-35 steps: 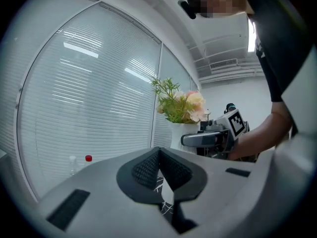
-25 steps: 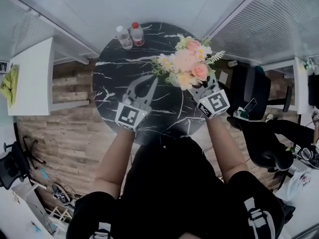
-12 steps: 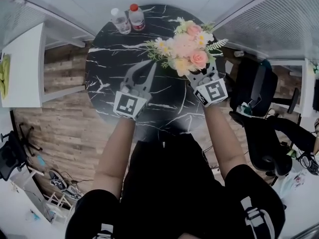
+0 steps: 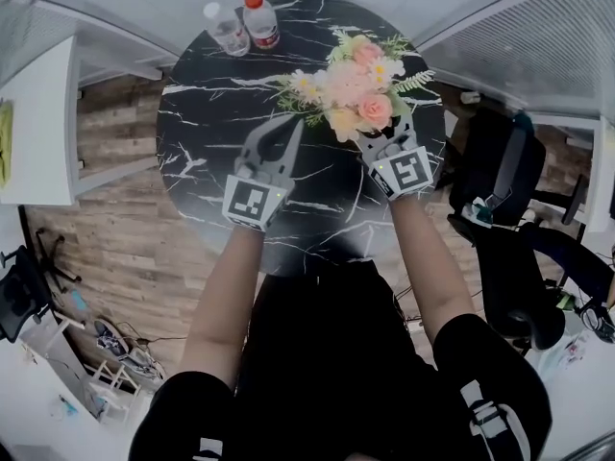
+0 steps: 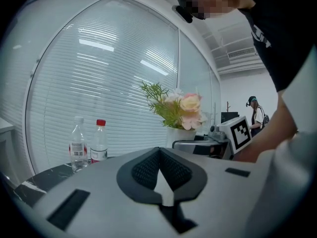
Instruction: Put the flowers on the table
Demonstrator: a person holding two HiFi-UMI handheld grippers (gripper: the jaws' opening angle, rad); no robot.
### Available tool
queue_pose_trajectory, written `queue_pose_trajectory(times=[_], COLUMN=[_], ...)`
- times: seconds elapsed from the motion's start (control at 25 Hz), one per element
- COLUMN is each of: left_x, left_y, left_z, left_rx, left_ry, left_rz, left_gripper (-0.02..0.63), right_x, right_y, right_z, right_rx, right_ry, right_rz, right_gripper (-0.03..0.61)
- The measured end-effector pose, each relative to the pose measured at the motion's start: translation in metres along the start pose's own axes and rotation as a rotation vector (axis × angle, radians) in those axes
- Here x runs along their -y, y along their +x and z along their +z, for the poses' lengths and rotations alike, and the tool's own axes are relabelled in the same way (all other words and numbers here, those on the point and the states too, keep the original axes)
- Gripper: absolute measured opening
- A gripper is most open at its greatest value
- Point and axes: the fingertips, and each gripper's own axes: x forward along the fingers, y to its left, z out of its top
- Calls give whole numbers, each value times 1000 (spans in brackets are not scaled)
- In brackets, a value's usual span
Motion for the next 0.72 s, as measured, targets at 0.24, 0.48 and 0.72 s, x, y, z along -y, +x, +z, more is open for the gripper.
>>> queue_pose_trajectory(times=[0.24,0.48,0.72], left_x=[0,4,8], left_y=[1,-7,-15], left_z=[-5,-7,3], left_rx=[-9,-28,-26], left_ry=[0,-3,10], left_rz=[20,17,23], left_gripper=[11,11,12], right_x=[2,1,2], right_y=[2,2,-8], right_z=[-9,-9,-4], right_rx=[15,-9,-49], right_ry=[0,15,54], right_rz=[-5,10,-6], right_gripper=[339,341,344])
